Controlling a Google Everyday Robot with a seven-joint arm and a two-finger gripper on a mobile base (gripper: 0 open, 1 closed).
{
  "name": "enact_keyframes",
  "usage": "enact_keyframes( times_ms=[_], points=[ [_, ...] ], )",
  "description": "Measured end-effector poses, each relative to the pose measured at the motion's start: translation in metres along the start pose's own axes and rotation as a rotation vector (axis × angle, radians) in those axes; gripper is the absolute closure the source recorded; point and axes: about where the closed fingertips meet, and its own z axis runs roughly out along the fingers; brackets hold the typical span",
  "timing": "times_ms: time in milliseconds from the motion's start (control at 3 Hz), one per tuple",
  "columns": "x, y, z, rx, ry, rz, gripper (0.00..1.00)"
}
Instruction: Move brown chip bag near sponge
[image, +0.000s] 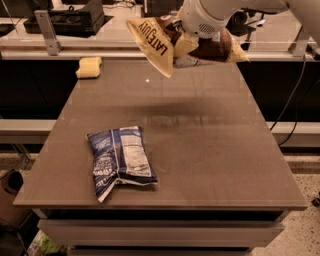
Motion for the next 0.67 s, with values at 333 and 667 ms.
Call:
enact_keyframes(
  times_ms=[333, 667],
  points=[
    [0.0, 0.0, 0.0, 0.0, 0.0, 0.0, 1.0],
    [-0.012, -0.019, 0.021, 0.019, -0.009, -0.041, 1.0]
  ],
)
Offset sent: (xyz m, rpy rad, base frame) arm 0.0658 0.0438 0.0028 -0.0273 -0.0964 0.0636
